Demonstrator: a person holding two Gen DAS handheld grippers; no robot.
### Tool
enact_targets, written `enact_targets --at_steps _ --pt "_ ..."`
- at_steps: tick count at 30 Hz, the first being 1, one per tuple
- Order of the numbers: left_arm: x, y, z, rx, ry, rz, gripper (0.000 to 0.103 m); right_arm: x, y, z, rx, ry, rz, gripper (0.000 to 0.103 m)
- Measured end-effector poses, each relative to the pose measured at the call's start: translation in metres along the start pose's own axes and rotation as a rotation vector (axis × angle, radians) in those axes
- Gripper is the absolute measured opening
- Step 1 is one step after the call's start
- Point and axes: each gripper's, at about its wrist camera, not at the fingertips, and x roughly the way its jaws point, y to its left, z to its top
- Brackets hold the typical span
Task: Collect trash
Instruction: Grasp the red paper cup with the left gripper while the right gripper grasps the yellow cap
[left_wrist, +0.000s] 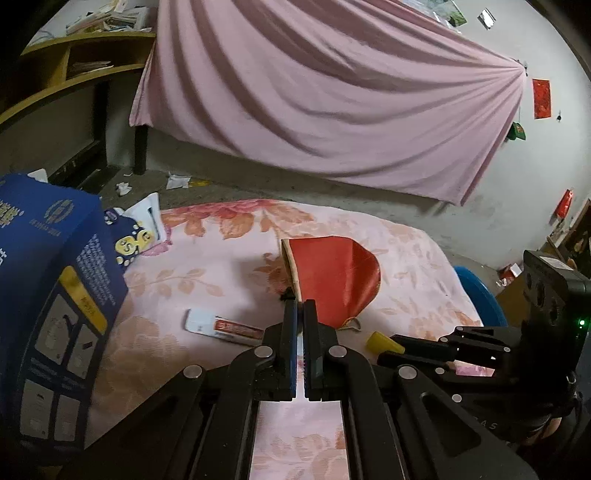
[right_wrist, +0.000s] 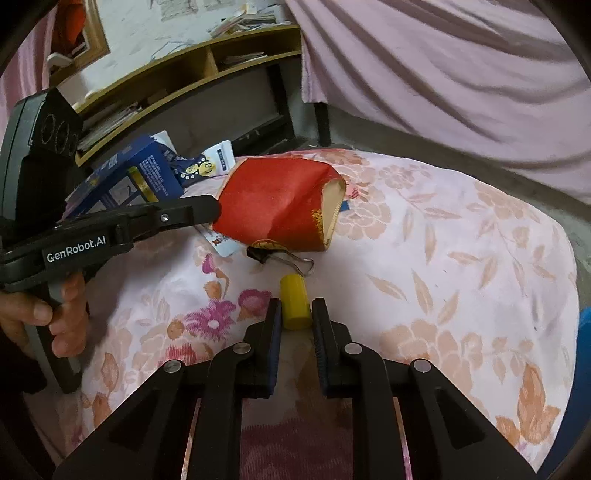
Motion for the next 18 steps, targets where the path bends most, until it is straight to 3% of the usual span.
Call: enact_targets --at_steps 8,18 --pt "-0.009 -0.03 -0.008 0.114 -0.068 -0.003 0.0 -0.027 -0.015 -0.013 0.085 -0.075 -0.054 0.014" --pt "-0.028 -0.072 -0.016 0.246 -0.19 0.024 0.0 -0.075 -0.019 -0.029 0.128 -0.29 -0.136 0.014"
